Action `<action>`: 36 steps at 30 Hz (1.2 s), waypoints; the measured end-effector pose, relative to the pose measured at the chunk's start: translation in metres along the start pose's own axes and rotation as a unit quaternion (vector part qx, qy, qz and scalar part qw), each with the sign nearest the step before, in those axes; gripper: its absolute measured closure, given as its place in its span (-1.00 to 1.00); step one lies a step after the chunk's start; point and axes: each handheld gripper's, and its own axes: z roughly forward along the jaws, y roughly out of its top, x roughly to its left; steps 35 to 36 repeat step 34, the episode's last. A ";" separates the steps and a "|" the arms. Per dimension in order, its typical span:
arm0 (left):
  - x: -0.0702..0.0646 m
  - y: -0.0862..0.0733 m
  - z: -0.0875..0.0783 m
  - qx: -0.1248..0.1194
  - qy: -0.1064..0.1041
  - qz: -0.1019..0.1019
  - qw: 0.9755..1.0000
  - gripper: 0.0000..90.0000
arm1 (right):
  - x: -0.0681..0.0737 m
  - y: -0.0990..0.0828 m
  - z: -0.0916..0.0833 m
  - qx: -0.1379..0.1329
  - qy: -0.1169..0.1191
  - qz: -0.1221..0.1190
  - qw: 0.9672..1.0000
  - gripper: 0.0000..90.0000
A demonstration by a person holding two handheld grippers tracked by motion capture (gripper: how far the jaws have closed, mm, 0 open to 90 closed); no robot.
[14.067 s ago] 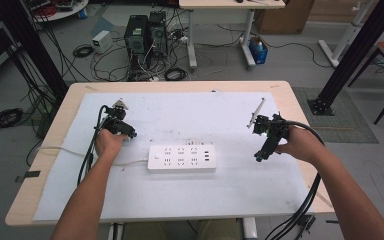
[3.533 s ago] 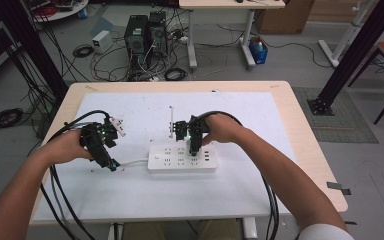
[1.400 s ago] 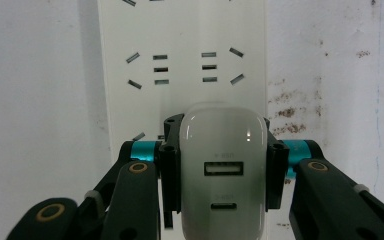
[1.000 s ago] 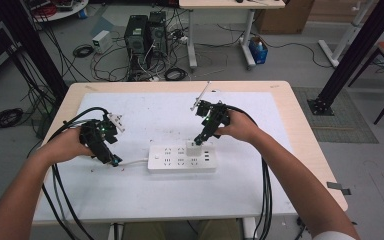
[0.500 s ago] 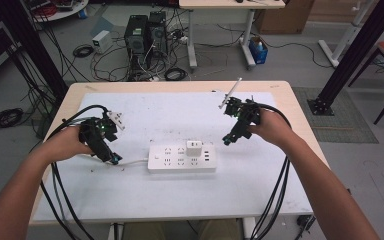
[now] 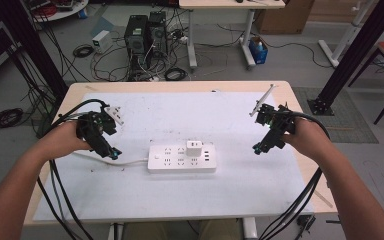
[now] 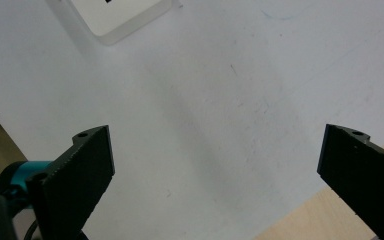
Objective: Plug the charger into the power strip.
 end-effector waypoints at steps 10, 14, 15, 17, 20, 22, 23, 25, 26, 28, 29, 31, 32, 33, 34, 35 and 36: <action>0.004 0.000 0.004 0.003 0.007 -0.004 1.000 -0.51 | 0.003 -0.009 0.010 -0.002 0.009 0.006 1.000 -0.98; 0.004 0.001 0.004 0.002 0.008 -0.005 1.000 -0.51 | 0.004 -0.008 0.012 -0.002 0.013 0.004 1.000 -0.98; 0.004 0.000 0.004 0.005 0.009 -0.004 1.000 -0.51 | 0.004 -0.008 0.013 -0.004 0.013 0.004 1.000 -0.98; 0.005 0.000 0.004 0.005 0.008 -0.004 1.000 -0.51 | 0.004 -0.007 0.013 -0.005 0.015 0.001 1.000 -0.98; 0.004 -0.001 0.005 0.004 0.011 -0.008 1.000 -0.51 | 0.005 -0.006 0.015 -0.006 0.015 0.000 1.000 -0.98; 0.004 -0.002 0.006 0.004 0.010 -0.009 1.000 -0.51 | 0.005 -0.006 0.016 -0.007 0.016 0.001 1.000 -0.98; 0.004 -0.002 0.006 0.004 0.010 -0.009 1.000 -0.51 | 0.005 -0.006 0.016 -0.007 0.016 0.001 1.000 -0.98; 0.003 -0.002 0.008 0.007 0.010 -0.008 1.000 -0.51 | 0.006 -0.007 0.017 -0.007 0.017 0.002 1.000 -0.98; 0.003 -0.002 0.008 0.007 0.010 -0.008 1.000 -0.51 | 0.007 -0.008 0.018 -0.007 0.019 0.002 1.000 -0.98; 0.004 -0.002 0.008 0.007 0.009 -0.007 1.000 -0.51 | 0.007 -0.009 0.019 -0.005 0.019 0.003 1.000 -0.98; 0.004 -0.002 0.008 0.006 0.009 -0.007 1.000 -0.51 | 0.007 -0.010 0.019 -0.005 0.019 0.004 1.000 -0.98; 0.004 -0.002 0.007 0.006 0.011 -0.009 1.000 -0.51 | 0.007 -0.011 0.020 -0.004 0.019 0.006 1.000 -0.98; 0.004 -0.002 0.008 0.004 0.011 -0.010 1.000 -0.51 | 0.007 -0.013 0.021 -0.007 0.019 0.009 1.000 -0.98; 0.005 -0.003 0.008 0.003 0.010 -0.011 1.000 -0.51 | 0.007 -0.013 0.021 -0.007 0.019 0.009 1.000 -0.98; 0.006 -0.004 0.009 -0.003 0.012 -0.020 1.000 -0.51 | 0.006 -0.015 0.024 -0.008 0.014 0.018 1.000 -0.98; 0.006 -0.004 0.009 -0.003 0.012 -0.020 1.000 -0.51 | 0.006 -0.015 0.024 -0.008 0.014 0.018 1.000 -0.98; 0.006 -0.004 0.009 -0.003 0.012 -0.020 1.000 -0.51 | 0.006 -0.015 0.024 -0.008 0.014 0.018 1.000 -0.98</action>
